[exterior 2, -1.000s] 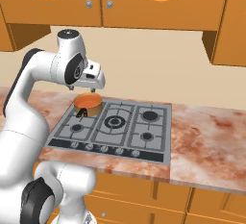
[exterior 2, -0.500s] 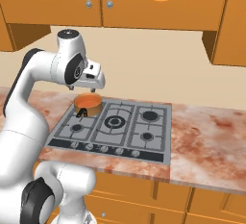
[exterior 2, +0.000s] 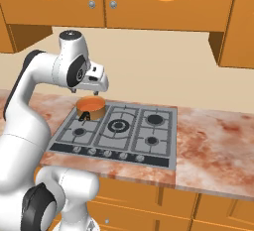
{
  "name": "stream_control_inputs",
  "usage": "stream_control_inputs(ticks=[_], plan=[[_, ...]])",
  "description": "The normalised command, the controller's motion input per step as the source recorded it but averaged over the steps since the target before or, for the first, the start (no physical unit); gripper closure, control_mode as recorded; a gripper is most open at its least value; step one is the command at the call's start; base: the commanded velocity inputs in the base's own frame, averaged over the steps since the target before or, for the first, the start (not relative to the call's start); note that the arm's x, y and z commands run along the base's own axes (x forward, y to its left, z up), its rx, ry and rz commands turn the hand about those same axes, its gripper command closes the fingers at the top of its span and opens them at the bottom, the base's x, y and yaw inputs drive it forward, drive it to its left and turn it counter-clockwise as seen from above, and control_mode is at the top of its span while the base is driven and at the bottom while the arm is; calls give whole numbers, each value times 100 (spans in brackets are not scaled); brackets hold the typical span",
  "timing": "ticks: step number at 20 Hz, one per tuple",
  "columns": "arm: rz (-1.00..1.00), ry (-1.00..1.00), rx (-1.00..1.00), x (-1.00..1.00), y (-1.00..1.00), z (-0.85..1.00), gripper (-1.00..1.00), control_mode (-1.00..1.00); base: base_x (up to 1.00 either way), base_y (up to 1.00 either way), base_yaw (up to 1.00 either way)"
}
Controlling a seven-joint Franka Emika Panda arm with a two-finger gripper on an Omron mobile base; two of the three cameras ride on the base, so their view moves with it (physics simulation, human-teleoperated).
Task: Wait until the marinara sauce is simmered to a deep red color and then turn off the stove.
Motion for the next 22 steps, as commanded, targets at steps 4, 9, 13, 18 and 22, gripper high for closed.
stream_control_inputs(ticks=[4, 9, 13, 18, 22], plan=[[0, 0, 0, 0, 0, 0, -100, -100, 0, 0, 0], [0, 0, 0, 0, 0, 0, -100, -100, 0, 0, 0], [0, 0, 0, 0, 0, 0, -100, -100, 0, 0, 0], [0, 0, 0, 0, 0, 0, -100, -100, 0, 0, 0], [0, 0, 0, 0, 0, 0, -100, -100, 0, 0, 0]])
